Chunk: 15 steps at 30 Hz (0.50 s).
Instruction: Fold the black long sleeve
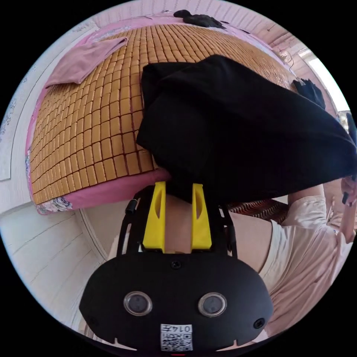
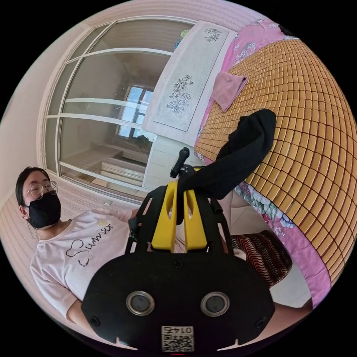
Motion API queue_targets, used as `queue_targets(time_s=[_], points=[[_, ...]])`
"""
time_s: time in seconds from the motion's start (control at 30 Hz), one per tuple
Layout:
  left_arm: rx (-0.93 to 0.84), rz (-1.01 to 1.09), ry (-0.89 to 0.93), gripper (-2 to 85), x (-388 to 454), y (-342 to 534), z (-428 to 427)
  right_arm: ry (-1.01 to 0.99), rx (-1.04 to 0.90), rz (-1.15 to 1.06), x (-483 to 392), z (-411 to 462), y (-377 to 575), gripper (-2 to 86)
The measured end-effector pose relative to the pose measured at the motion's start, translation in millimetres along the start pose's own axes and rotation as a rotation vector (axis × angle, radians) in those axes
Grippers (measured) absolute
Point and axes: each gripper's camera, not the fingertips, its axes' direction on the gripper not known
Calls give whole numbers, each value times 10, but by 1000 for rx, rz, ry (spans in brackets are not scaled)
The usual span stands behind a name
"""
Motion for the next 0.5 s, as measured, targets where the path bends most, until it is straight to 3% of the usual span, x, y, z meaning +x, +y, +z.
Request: queue_targets(time_s=[0.1, 0.23, 0.33, 0.5], points=[[-58, 148, -117, 21, 208, 4, 141, 22, 30, 2, -256, 56, 38, 1], [19, 134, -133, -1, 200, 263, -47, 124, 65, 1, -668, 60, 175, 2], [203, 61, -22, -5, 32, 707, -461, 175, 139, -9, -1006, -33, 303, 2], [702, -31, 362, -9, -414, 1599, -1335, 146, 277, -42, -1549, -174, 413, 2]])
